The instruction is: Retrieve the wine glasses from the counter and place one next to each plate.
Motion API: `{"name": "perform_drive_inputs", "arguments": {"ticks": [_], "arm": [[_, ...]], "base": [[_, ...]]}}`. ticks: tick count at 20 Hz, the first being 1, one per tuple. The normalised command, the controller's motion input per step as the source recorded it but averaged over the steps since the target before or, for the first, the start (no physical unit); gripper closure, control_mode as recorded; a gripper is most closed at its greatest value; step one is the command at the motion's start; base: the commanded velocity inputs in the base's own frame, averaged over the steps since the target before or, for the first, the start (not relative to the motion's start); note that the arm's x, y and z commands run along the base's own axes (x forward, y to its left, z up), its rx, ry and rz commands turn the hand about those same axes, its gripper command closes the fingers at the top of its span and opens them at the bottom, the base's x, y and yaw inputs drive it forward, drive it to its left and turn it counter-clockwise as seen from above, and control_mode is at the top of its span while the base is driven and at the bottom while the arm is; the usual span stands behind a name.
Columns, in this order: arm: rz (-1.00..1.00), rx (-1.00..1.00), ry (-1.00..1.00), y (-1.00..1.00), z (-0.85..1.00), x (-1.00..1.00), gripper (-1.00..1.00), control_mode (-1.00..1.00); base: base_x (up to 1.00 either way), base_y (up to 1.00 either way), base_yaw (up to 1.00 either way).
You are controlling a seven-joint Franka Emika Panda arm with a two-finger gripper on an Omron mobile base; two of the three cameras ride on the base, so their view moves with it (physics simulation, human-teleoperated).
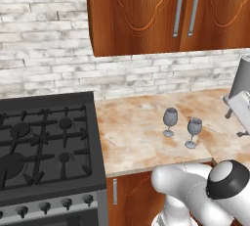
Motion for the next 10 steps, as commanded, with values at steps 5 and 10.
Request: {"name": "perform_drive_inputs", "arguments": {"ticks": [5, 10], "arm": [[-0.11, 0.20, 0.00, 0.00, -0.22, 0.00, -1.00, -1.00], [-0.07, 0.16, 0.00, 0.00, -0.20, 0.00, -1.00, -1.00]], "base": [[0.00, 0.00, 0.00], [0.00, 0.00, 0.00]]}}
